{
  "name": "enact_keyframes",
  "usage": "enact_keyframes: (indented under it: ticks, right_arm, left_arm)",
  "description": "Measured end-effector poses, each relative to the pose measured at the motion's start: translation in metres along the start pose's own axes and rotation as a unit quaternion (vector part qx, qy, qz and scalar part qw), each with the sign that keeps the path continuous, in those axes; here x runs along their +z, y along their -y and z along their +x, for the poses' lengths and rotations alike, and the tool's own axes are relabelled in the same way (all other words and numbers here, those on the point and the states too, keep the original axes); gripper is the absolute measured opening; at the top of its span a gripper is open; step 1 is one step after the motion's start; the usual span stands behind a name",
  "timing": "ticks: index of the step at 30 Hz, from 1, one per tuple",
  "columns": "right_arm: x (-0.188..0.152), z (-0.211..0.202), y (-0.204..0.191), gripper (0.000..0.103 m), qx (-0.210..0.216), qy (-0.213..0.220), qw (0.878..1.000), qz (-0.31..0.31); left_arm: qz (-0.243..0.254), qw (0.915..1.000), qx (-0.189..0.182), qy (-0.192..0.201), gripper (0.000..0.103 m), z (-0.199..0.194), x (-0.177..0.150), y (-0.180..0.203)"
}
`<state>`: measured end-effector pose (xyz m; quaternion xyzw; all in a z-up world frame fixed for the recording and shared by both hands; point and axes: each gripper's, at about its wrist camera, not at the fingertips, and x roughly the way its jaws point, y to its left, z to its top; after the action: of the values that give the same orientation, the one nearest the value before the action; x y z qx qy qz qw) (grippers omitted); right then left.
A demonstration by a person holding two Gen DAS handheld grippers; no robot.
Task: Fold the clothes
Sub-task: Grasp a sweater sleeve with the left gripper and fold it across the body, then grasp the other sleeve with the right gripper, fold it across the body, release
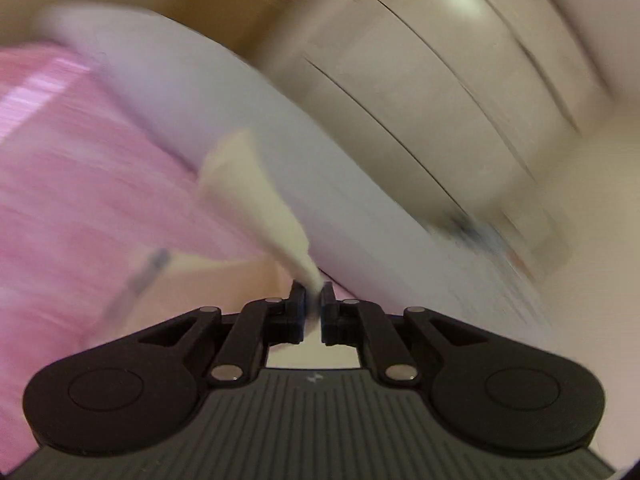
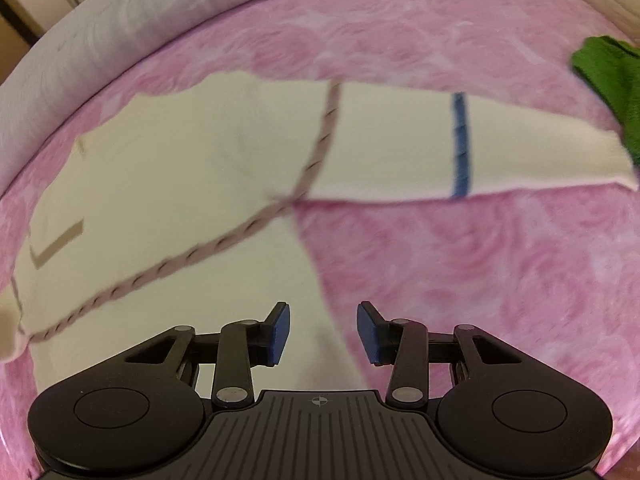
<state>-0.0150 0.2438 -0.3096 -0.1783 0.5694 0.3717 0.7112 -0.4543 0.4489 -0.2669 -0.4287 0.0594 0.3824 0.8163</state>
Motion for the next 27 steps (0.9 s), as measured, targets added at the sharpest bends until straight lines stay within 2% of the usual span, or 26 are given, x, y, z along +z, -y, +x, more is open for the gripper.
enact_keyframes:
  ticks: [1, 2, 5, 8, 13, 18, 23, 27]
  right_arm:
    - [0.004, -0.001, 0.005, 0.042, 0.001, 0.004, 1.000, 0.005]
    - [0.007, -0.002, 0.008, 0.042, 0.001, 0.008, 1.000, 0.010]
    - [0.016, -0.003, 0.015, 0.042, 0.006, 0.014, 1.000, 0.018]
    - [0.020, -0.001, 0.015, 0.043, 0.017, 0.018, 1.000, 0.014]
    - [0.022, 0.021, 0.004, 0.042, 0.070, 0.003, 0.997, 0.019]
    - [0.026, 0.056, -0.034, 0.042, 0.169, -0.016, 0.985, 0.033]
    - [0.034, 0.108, -0.069, 0.042, 0.247, -0.034, 0.964, 0.096]
    - [0.041, 0.145, -0.085, 0.042, 0.251, -0.034, 0.957, 0.144]
  left_arm:
    - [0.010, 0.9990, -0.024, -0.036, 0.015, 0.021, -0.018, 0.019]
    - [0.006, 0.9971, -0.030, -0.070, 0.016, 0.040, -0.038, 0.030]
    - [0.000, 0.9884, 0.006, -0.152, 0.015, 0.076, -0.087, 0.041]
    - [-0.003, 0.9823, 0.035, -0.184, 0.016, 0.072, -0.107, 0.031]
    - [0.013, 0.9771, 0.120, -0.175, 0.016, 0.030, -0.094, -0.003]
    - [0.019, 0.9707, 0.184, -0.153, 0.016, 0.004, -0.063, -0.039]
    - [0.002, 0.9710, 0.201, -0.130, 0.016, -0.002, -0.036, -0.064]
    - [-0.022, 0.9723, 0.199, -0.121, 0.016, 0.002, -0.025, -0.084]
